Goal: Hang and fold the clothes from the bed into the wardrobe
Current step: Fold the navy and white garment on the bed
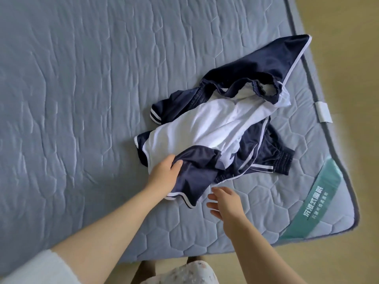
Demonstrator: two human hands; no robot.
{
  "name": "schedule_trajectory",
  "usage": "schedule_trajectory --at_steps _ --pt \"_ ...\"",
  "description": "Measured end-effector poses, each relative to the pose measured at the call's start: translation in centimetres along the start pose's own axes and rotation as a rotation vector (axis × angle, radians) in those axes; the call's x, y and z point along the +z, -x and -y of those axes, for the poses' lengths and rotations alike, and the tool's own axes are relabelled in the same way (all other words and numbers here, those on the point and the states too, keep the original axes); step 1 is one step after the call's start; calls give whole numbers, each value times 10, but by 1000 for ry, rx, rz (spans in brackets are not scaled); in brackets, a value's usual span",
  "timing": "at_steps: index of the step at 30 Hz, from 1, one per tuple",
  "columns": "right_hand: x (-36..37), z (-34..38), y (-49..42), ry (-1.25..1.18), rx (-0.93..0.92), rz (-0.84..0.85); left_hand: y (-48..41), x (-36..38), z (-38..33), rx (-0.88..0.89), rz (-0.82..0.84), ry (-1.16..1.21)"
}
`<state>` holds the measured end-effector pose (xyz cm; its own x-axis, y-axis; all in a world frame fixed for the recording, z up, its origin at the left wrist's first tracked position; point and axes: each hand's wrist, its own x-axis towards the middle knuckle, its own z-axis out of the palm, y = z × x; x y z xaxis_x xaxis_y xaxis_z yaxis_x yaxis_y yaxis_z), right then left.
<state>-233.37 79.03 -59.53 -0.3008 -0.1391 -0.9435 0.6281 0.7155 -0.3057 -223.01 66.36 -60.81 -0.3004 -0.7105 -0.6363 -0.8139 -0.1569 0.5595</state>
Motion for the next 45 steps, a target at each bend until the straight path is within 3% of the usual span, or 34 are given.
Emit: schedule_trajectory --at_steps 3,6,13,19,24,28,34,38,45 --pt "11 12 26 -7 -77 16 21 -36 -8 -46 -100 230" --pt "25 24 59 -25 -133 41 46 -74 -17 -44 -99 344" --pt "73 30 152 16 -352 112 122 -166 -15 2 -69 196" --pt "144 3 230 139 -614 215 183 -262 5 55 -20 265" --pt "213 -10 268 310 -675 6 213 -347 35 140 -79 190" --pt "244 -10 295 287 -760 -78 225 -393 61 188 -157 104" --pt "255 -19 323 165 -722 53 238 -409 88 234 -193 135" --pt "263 -15 338 71 -727 124 244 -408 95 224 -205 341" --pt "256 9 361 -176 -689 458 243 -401 84 197 -197 428"
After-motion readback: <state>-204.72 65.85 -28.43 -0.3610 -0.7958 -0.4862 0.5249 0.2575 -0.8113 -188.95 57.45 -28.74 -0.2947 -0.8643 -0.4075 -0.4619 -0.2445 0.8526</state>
